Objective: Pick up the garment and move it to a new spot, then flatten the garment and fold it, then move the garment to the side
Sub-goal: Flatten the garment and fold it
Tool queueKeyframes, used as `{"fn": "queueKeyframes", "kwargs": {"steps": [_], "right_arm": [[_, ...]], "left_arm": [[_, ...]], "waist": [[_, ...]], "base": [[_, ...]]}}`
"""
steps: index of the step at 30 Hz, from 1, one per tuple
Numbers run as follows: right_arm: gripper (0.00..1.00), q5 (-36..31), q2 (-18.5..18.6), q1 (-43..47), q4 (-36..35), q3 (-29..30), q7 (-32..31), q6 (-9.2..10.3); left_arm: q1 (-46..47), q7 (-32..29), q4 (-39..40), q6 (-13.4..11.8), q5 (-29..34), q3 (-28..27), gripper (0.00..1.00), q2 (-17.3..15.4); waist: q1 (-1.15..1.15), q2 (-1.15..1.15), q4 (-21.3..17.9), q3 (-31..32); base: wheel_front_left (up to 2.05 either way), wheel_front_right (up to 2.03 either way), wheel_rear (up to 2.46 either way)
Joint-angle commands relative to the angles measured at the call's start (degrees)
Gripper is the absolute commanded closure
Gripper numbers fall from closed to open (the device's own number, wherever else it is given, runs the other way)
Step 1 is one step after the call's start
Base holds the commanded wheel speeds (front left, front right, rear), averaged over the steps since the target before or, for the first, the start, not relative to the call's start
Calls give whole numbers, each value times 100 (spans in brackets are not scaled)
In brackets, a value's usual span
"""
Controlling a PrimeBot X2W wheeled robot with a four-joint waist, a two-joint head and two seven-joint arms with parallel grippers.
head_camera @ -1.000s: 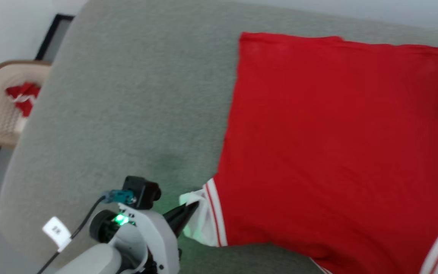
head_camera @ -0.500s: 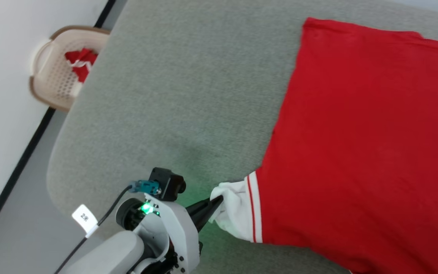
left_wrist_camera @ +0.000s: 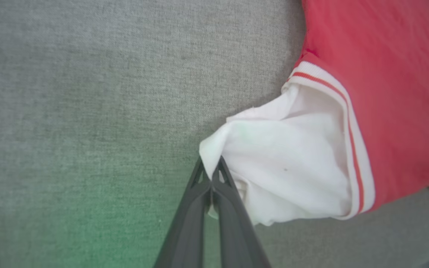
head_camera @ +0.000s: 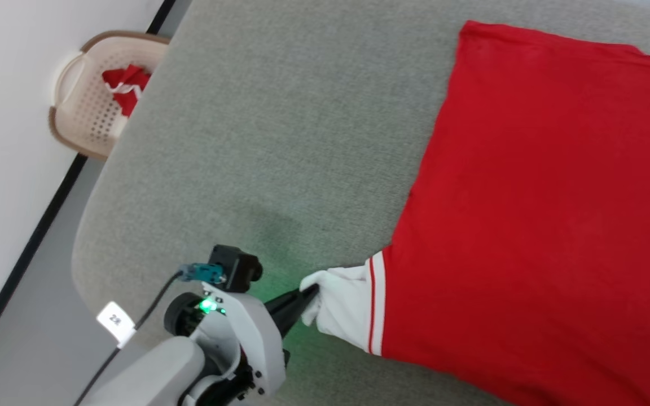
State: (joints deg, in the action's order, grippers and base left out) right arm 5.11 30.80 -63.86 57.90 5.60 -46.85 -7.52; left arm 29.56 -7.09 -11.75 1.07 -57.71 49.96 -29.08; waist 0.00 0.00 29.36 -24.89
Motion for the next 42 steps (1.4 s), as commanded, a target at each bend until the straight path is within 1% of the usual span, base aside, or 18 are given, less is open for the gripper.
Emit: {"fn": "queueKeyframes", "kwargs": {"steps": [1,3,6,9,12,15,19,23,25,26,28,32,36,39,42], "right_arm": [[100,-33,-174,556,334,-118,-305,5],[100,108,-297,611,230,-254,-383,1],[100,435,-447,770,-37,-633,-502,-1],[100,947,-424,1070,-545,-1048,-560,-7],[100,1454,-201,1536,-1227,-1485,-578,-7],[100,1999,0,2073,-1958,-1710,-639,-5],[100,2535,231,2802,-2904,-1759,-650,4],[100,2847,312,3663,-3709,-1584,-638,4],[100,2890,312,4109,-4041,-1435,-612,4],[100,2890,312,4109,-4041,-1435,-612,4],[100,2922,257,4572,-4319,-1235,-599,5],[100,2835,42,5488,-4789,-839,-543,5],[100,2706,-211,6238,-5093,-481,-485,6],[100,2627,-462,6604,-5180,-301,-360,6],[100,2481,-663,6719,-5093,-212,-138,6]], "left_arm": [[2,49,-41,15,-33,-40,100,-40],[-28,88,-108,17,-63,-82,100,-87],[-95,132,-168,11,-97,-137,100,-181],[-181,159,-183,-55,-133,-186,100,-293],[-263,171,-165,-172,-131,-239,100,-422],[-362,167,-115,-284,-157,-288,100,-548],[-524,156,8,-439,-209,-359,100,-731],[-709,153,144,-600,-281,-423,100,-907],[-804,156,243,-668,-293,-439,100,-985],[-804,156,243,-668,-293,-439,100,-985],[-895,159,328,-726,-332,-458,100,-1037],[-1024,166,479,-817,-369,-475,100,-1131],[-1113,165,577,-864,-386,-487,100,-1190],[-1135,181,612,-896,-401,-498,100,-1208],[-1162,208,621,-897,-414,-494,100,-1204]], "waist": [[0,0,-137,112],[0,0,-259,205],[0,0,-468,357],[0,0,-680,532],[0,0,-896,705],[0,0,-1109,888],[0,0,-1393,1105],[0,0,-1643,1309],[0,0,-1758,1395],[0,0,-1758,1395],[0,0,-1855,1467],[0,0,-2011,1552],[0,0,-2123,1595],[0,0,-2183,1606],[0,0,-2233,1595]], "base": [[0,0,0],[0,0,0],[0,0,0],[0,0,0],[0,0,0],[0,0,0],[0,0,0],[0,0,0],[0,0,0],[0,0,0],[0,0,0],[0,0,0],[0,0,0],[0,0,0],[0,0,0]]}}
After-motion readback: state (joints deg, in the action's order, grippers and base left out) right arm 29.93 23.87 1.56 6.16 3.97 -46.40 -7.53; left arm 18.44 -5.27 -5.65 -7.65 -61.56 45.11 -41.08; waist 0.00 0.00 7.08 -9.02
